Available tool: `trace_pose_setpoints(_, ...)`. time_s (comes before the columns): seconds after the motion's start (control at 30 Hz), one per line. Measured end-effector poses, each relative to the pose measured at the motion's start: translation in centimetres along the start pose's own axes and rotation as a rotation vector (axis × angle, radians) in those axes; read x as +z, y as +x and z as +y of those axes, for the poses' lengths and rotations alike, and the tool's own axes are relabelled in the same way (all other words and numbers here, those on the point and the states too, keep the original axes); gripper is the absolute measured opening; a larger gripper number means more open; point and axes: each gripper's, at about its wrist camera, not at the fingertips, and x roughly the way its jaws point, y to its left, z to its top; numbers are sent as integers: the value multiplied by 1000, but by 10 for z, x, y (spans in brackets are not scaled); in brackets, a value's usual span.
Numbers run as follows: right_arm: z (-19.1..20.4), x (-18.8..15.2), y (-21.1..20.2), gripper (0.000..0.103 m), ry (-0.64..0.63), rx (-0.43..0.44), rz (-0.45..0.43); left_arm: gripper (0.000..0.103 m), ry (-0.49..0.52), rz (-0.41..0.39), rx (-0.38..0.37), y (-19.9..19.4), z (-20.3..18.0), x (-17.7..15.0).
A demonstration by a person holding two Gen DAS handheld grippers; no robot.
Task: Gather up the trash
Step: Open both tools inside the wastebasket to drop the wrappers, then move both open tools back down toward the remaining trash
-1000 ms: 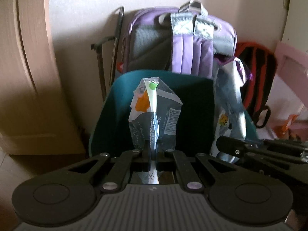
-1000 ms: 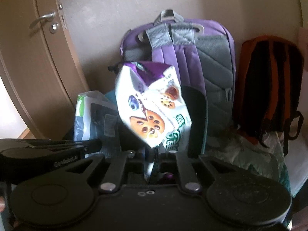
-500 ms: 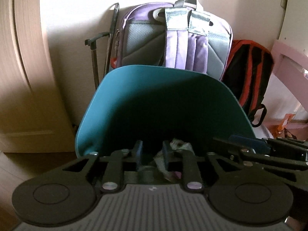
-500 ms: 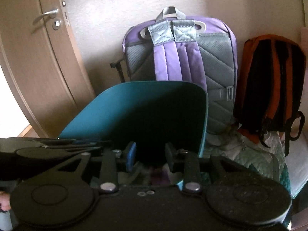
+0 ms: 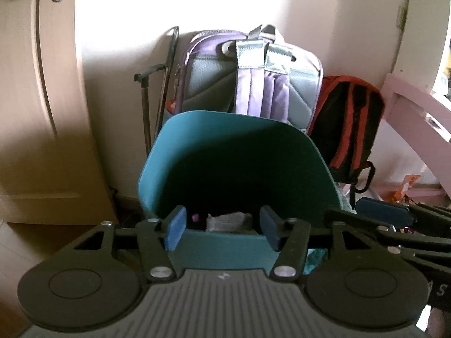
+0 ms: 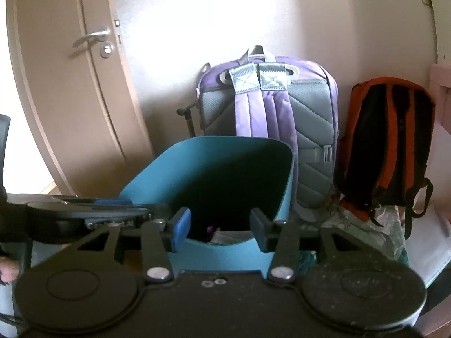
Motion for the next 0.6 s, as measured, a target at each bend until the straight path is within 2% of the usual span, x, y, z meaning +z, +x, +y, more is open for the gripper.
trace_pose_setpoints(0.1, 5, -7, -16, 49, -8, 13, -4, 58, 1, -1, -2, -15, 2, -10)
trace_pose_setpoints(0.17, 9, -13, -25, 55, -14, 14, -8, 58, 4, -2, 1, -26, 3, -17)
trace_pose_setpoints(0.3, 16, -27, -40, 58, -27, 17, -8, 71, 6, -13, 0, -46, 9, -35)
trace_pose_setpoints(0.4, 20, -38, -49, 59, -24, 33, -1, 71, 2, -10, -13, -57, 12, -51)
trace_pose_setpoints(0.47, 22, -48, -53, 61, -22, 54, 8, 75, -4, -2, -23, -63, 15, -63)
trace_pose_setpoints(0.53, 23, -59, -54, 62, -16, 72, 21, 83, -12, -2, -30, -68, 18, -75)
trace_pose_setpoints(0.6, 25, -72, -55, 62, -14, 85, 37, 84, -13, 1, -37, -71, 20, -87)
